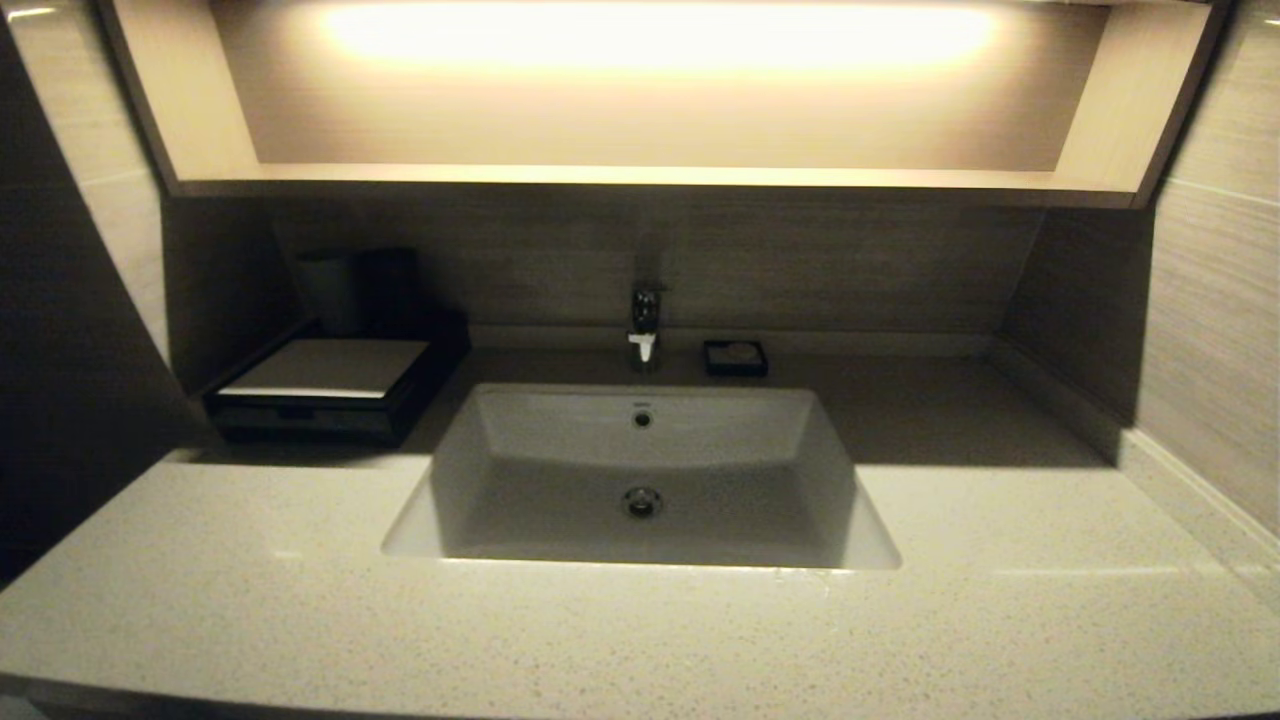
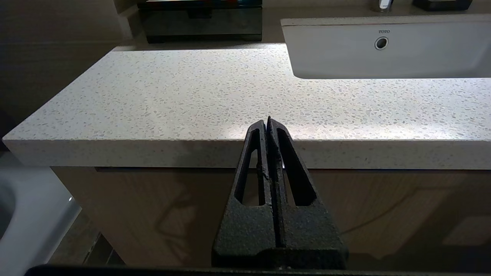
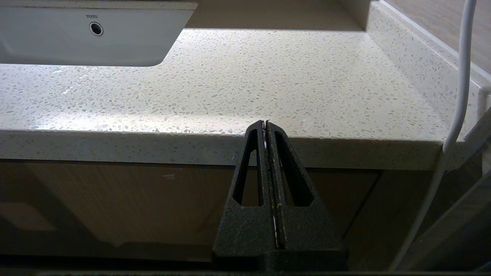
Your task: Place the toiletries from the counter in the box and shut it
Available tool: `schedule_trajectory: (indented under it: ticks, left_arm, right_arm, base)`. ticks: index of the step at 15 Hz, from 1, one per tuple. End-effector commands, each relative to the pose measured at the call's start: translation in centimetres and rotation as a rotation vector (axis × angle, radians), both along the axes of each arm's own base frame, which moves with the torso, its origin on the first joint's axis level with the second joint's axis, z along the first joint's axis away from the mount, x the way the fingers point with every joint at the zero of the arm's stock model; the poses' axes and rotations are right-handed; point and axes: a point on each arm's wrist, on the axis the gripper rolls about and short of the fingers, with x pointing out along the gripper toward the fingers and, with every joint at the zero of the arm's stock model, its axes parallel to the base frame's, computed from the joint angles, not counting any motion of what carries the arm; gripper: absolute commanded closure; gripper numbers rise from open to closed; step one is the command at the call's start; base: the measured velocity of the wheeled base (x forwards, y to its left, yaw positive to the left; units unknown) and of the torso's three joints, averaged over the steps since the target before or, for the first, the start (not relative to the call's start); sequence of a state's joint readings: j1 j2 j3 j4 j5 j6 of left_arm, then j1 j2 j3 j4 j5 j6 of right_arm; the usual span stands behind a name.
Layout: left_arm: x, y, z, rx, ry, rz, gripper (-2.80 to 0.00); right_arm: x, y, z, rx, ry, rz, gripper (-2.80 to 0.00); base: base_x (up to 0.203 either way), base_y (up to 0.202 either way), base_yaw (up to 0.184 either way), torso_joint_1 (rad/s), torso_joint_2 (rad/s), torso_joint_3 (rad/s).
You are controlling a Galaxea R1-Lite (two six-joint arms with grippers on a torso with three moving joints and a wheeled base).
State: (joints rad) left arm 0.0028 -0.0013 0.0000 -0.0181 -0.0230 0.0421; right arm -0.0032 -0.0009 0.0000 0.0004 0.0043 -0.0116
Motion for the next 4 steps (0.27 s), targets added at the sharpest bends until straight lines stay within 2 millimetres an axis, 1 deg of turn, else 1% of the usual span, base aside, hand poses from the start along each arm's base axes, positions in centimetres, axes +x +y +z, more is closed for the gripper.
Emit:
schedule_trajectory:
  ticks: [1, 4]
  left_arm:
    - [0.08, 0.00, -0.25, 0.001, 0.010, 0.000, 0.00]
    - [0.08, 0.00, -0.25, 0.001, 0.010, 0.002, 0.00]
  right_arm:
    - [0.01, 0.00, -0.04, -0.001, 0.000, 0.000, 0.00]
    - [0.02, 0.00, -0.04, -0.001, 0.002, 0.000, 0.00]
  base:
    - [0.000, 0.000, 0.000, 0.000, 0.00, 0.000]
    - [0.000, 0.000, 0.000, 0.000, 0.00, 0.000]
